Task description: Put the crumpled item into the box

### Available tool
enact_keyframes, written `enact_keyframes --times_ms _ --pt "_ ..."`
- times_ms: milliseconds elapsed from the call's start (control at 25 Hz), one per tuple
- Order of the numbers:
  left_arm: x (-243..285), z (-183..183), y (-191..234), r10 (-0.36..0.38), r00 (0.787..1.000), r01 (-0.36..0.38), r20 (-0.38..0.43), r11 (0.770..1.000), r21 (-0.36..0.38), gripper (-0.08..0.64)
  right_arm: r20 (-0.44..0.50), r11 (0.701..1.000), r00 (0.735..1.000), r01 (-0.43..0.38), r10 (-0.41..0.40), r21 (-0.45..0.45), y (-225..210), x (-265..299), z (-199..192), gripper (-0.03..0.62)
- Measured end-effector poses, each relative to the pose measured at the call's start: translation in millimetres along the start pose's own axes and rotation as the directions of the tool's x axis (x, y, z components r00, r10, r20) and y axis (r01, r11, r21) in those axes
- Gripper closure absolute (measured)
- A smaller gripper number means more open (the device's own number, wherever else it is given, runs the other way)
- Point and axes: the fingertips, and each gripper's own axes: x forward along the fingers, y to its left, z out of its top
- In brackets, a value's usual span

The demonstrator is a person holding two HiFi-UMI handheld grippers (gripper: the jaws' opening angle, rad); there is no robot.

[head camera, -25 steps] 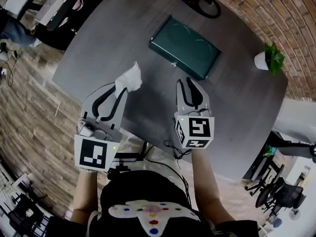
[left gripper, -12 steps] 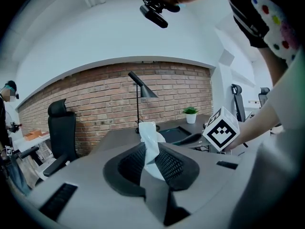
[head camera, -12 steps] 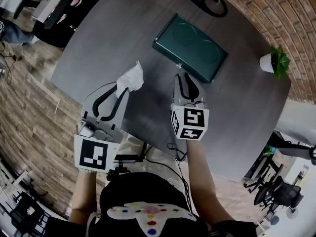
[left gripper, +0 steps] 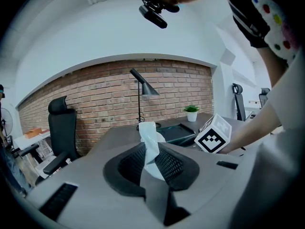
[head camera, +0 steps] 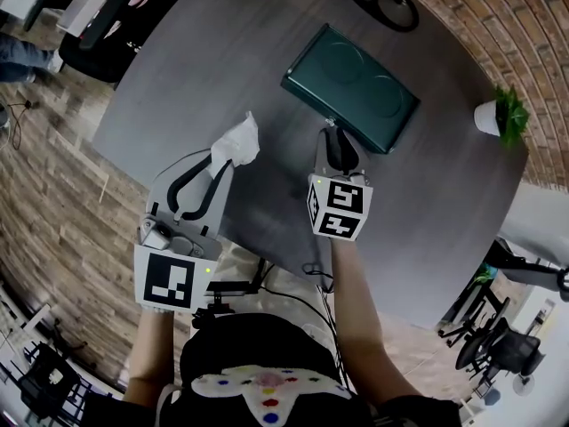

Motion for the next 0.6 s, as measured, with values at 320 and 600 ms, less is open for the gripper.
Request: enact_keyframes --times_ms 320,600 --pt "1 -6 3 0.009 1.000 -0.010 -0.012 1.000 -0.023 0.495 -0.019 1.000 1.000 0.008 -0.008 0.009 -3 14 -4 0.500" --pt "2 -7 6 0.007 1.000 -0.008 -0.011 1.000 -0.017 0.495 -0.031 1.000 0.999 0.023 -0.023 -0.004 -5 17 -6 0.523"
